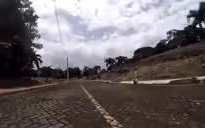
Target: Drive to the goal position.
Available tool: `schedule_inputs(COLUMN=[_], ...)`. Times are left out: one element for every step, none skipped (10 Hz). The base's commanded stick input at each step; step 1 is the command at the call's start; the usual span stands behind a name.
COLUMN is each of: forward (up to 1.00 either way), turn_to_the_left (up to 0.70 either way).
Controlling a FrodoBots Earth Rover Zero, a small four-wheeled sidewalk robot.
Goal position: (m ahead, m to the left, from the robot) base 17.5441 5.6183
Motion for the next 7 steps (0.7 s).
schedule_inputs(forward=[0.70, 0.70, 0.70, 0.70, 0.70, 0.70, 0.70], turn_to_the_left=[0.00, 0.00, 0.00, 0.00, 0.00, 0.05, 0.18])
